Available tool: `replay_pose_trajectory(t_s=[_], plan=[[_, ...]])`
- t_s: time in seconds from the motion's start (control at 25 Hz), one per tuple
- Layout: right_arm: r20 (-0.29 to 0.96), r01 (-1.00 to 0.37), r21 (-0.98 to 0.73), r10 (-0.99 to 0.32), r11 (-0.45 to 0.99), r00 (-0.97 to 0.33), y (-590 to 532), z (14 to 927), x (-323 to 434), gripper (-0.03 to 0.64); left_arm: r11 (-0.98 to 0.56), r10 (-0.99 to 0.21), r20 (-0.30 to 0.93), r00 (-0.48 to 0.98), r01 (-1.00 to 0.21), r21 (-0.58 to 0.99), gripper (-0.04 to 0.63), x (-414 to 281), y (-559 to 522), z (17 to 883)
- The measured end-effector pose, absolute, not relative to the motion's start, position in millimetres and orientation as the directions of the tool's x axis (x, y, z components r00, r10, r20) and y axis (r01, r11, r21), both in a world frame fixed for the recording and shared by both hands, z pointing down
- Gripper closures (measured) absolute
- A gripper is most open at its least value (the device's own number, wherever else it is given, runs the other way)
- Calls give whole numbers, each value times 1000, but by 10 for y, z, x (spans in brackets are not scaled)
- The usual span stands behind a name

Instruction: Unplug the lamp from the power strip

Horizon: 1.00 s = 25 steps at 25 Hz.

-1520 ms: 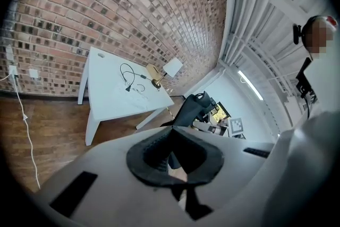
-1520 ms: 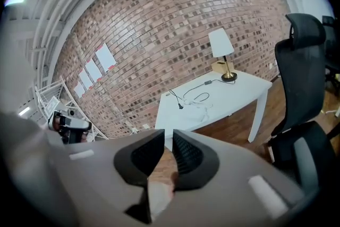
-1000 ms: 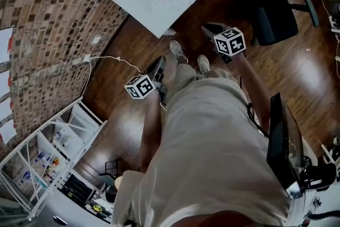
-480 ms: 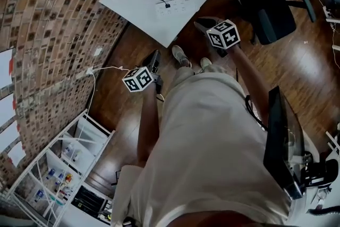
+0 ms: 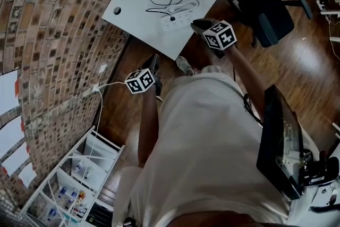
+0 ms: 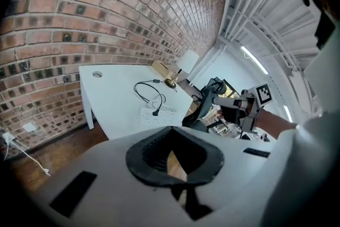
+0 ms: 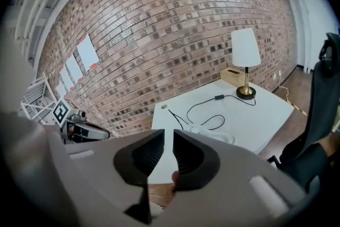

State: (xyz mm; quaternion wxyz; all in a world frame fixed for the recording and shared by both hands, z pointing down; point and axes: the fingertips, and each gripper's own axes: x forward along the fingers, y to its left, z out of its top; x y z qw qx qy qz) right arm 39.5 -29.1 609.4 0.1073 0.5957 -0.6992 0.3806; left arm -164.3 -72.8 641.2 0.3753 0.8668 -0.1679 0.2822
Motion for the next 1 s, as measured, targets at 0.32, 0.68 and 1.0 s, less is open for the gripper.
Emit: replay_pose_trajectory(t_s=[0.32, 0.68, 1.0], plan=[[606, -920, -392, -757, -19, -243, -487, 6189, 374, 577, -726, 14, 554, 833, -372, 578, 591, -1527, -868, 6498], [629, -933, -360, -742, -13, -232, -529, 6274, 625, 577, -745, 118, 499, 859, -255, 616, 591, -1188, -761, 6553], [689, -940, -295, -642, 175, -335, -846, 6459, 879, 575, -714, -19, 615, 788, -441, 543, 591, -932, -927, 6863]])
